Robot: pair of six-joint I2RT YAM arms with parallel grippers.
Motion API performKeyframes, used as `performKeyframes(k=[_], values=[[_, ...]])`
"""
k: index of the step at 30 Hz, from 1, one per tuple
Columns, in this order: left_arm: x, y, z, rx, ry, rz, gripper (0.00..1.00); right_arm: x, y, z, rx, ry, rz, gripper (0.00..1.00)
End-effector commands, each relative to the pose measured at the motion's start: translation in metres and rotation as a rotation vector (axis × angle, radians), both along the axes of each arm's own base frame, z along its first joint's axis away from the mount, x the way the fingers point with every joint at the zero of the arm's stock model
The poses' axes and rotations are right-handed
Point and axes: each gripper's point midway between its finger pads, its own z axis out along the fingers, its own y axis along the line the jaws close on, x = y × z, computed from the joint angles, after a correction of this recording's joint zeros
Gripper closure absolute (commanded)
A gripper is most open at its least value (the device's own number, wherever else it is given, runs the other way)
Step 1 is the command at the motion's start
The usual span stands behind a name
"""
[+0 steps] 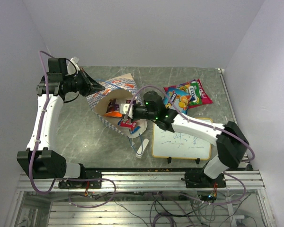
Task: Take the snacks out of the paper bag
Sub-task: Take out the snack from the paper bag.
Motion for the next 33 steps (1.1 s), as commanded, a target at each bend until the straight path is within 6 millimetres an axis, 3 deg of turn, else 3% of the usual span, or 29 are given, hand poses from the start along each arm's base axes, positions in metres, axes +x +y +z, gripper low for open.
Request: performKeyframes(k=[1,6,12,16,20,22,26,28,33], values=[[0.004,0.004,0.008,-0.017,-0.024,0.034,0.93,-0.029,-0.008,0.064,0.178,0.072,0.053,1.0],[0.009,0.009,0.009,0.004,-0.029,0.068,0.93,-0.048,-0.028,0.119,0.272,0.063,0.07,1.0],[0.013,0.013,0.001,0.012,-0.002,0.096,0.93,-0.047,-0.071,0.193,0.408,0.022,0.038,1.0],[0.017,0.015,0.0,0.009,0.003,0.105,0.93,-0.029,-0.106,0.235,0.501,-0.039,-0.07,1.0],[0.019,0.015,0.003,0.016,-0.002,0.104,0.93,0.009,-0.15,0.259,0.558,-0.095,-0.254,1.0],[0.022,0.015,0.004,0.013,-0.004,0.102,0.93,0.03,-0.174,0.261,0.575,-0.116,-0.364,1.0],[0.024,0.015,0.009,0.011,-0.017,0.099,0.93,0.078,-0.225,0.245,0.57,-0.145,-0.637,1.0],[0.023,0.015,0.009,0.011,-0.018,0.096,0.93,0.102,-0.246,0.23,0.513,-0.146,-0.757,1.0],[0.022,0.012,0.006,-0.008,-0.013,0.088,0.93,0.166,-0.313,0.166,0.274,-0.107,-1.092,1.0]])
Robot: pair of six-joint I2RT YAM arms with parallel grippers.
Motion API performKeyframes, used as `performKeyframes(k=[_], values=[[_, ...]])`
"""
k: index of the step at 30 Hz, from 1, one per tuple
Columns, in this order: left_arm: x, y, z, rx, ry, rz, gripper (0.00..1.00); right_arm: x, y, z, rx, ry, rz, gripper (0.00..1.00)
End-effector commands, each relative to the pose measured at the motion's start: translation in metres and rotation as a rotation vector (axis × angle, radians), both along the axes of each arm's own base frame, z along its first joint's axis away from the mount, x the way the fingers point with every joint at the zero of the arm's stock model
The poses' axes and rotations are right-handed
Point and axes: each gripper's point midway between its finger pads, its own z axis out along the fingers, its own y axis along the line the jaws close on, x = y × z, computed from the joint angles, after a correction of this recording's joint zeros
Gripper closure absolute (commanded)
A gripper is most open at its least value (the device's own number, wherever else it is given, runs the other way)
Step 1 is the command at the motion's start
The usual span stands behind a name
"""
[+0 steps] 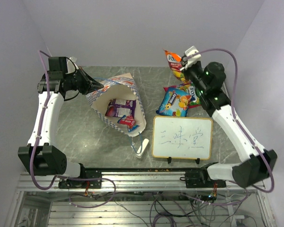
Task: Take the snacks out of the paper bag
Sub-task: Take out the snack from the paper bag, then place the snack at the center of the board.
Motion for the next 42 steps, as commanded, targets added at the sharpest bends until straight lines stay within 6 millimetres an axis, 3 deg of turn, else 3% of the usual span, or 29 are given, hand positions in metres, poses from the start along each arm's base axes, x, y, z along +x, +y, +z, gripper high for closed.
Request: performKeyframes(k=[1,7,13,17,30,36,40,42], values=[[0.006,0.003,0.014,-0.011,-0.055,0.012,0.93,0.05,-0.074,-0.048,-0.136,0.134,-0.321,1.0],[0.008,0.003,0.014,-0.003,-0.059,0.005,0.93,0.075,-0.117,-0.11,-0.362,0.195,-0.459,1.0],[0.009,0.003,0.009,-0.006,-0.05,0.0,0.93,0.091,-0.129,-0.167,-0.586,0.264,-0.479,1.0],[0.011,0.004,0.011,-0.001,-0.058,-0.001,0.93,0.094,-0.13,-0.194,-0.657,0.296,-0.468,1.0],[0.015,0.005,0.009,-0.009,-0.056,-0.009,0.93,0.082,-0.072,-0.276,-0.707,0.439,-0.297,1.0],[0.014,0.004,0.011,-0.015,-0.061,-0.013,0.93,0.076,-0.049,-0.311,-0.562,0.591,-0.268,1.0],[0.01,0.003,0.01,-0.017,-0.06,-0.015,0.93,0.069,-0.034,-0.324,-0.472,0.679,-0.245,0.92],[0.008,0.003,0.01,-0.021,-0.059,-0.017,0.93,0.068,-0.033,-0.319,-0.441,0.68,-0.258,0.81]])
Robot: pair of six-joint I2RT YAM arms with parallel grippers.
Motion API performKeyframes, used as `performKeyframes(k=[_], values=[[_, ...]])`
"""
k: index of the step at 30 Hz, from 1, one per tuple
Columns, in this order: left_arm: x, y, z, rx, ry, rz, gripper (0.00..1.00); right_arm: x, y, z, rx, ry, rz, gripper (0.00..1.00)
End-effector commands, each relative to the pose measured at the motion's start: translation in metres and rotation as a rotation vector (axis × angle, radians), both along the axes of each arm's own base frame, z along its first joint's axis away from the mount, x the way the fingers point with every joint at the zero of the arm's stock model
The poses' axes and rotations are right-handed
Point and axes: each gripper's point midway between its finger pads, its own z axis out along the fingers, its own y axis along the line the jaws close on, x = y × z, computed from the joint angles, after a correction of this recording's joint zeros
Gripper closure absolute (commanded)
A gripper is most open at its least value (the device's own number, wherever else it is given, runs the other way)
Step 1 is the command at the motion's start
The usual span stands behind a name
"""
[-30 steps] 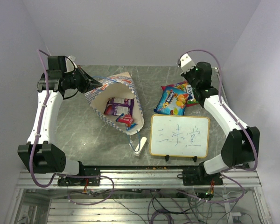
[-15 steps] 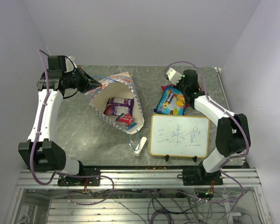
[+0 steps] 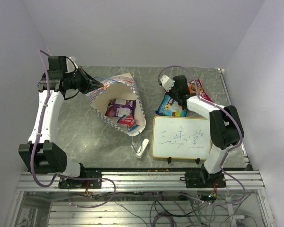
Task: Take the snacks out of the paper bag
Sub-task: Place the snack at the center of the board, then take out the snack from the paper bag.
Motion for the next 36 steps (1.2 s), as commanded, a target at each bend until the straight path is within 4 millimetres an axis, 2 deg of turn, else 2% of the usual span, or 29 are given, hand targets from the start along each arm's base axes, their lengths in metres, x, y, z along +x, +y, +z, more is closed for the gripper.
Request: performKeyframes(k=[1,5,11,14,16,20,25,28,33,36], values=[[-0.001,0.0,0.013,-0.009,-0.056,-0.014,0.93,-0.009,0.014,0.003,0.129,0.042,-0.05,0.75],[-0.003,0.0,0.014,-0.01,-0.059,-0.017,0.93,-0.011,0.011,0.043,0.147,-0.043,-0.022,0.59],[-0.006,-0.003,0.014,-0.014,-0.06,-0.027,0.93,-0.026,0.009,0.096,0.166,-0.123,0.017,0.45],[-0.006,-0.005,0.014,-0.018,-0.06,-0.034,0.93,-0.034,0.016,0.11,0.233,-0.132,0.041,0.43],[-0.006,-0.007,0.014,-0.022,-0.061,-0.039,0.93,-0.042,0.033,0.12,0.324,-0.121,0.091,0.43],[-0.005,-0.01,0.015,-0.022,-0.063,-0.043,0.93,-0.065,0.084,0.135,0.491,-0.112,0.236,0.44],[-0.007,-0.01,0.015,-0.023,-0.062,-0.042,0.93,-0.092,0.147,0.147,0.46,-0.113,0.422,0.45],[-0.008,-0.01,0.015,-0.024,-0.063,-0.039,0.93,-0.11,0.18,0.165,0.462,-0.136,0.554,0.45],[-0.011,-0.009,0.017,-0.02,-0.069,-0.036,0.93,-0.165,0.232,0.197,0.521,-0.18,0.856,0.45],[-0.013,-0.01,0.016,-0.024,-0.07,-0.039,0.93,-0.19,0.248,0.201,0.501,-0.213,0.969,0.45]])
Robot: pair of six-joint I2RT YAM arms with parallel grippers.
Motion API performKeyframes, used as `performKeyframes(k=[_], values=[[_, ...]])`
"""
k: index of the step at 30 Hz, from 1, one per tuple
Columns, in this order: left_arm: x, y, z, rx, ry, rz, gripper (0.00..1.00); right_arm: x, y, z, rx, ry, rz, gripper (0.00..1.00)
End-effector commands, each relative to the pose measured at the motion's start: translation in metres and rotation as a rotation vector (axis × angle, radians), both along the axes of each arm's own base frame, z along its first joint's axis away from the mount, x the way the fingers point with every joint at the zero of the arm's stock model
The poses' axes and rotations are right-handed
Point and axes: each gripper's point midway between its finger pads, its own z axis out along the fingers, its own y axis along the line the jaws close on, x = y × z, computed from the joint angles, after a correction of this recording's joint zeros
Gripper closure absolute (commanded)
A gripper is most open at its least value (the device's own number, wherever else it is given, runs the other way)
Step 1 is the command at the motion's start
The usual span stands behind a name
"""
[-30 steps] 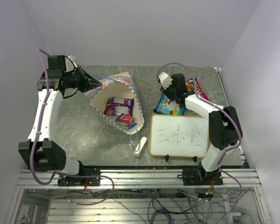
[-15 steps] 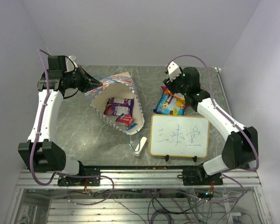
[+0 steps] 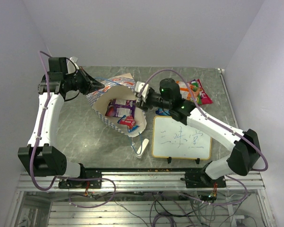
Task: Take the snacks out of the paper bag
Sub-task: Take out the snack from the paper bag.
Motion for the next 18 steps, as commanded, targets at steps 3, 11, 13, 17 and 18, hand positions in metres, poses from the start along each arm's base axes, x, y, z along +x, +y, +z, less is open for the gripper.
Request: performKeyframes(k=[3,11,13,17,18], values=[[-0.006,-0.003,0.012,-0.014,-0.051,-0.012,0.93,-0.057,0.037,0.034,0.038,-0.169,0.274,0.45],[-0.007,-0.003,0.012,-0.015,-0.051,-0.011,0.93,-0.085,0.064,-0.024,-0.155,-0.207,0.366,0.47],[-0.008,-0.003,0.012,-0.015,-0.05,-0.01,0.93,-0.08,0.069,-0.041,-0.206,-0.2,0.325,0.47],[-0.007,-0.003,0.013,-0.014,-0.053,-0.009,0.93,-0.066,0.073,-0.076,-0.295,-0.128,0.232,0.48],[-0.007,-0.003,0.014,-0.014,-0.054,-0.009,0.93,-0.064,0.073,-0.084,-0.312,-0.114,0.221,0.49]])
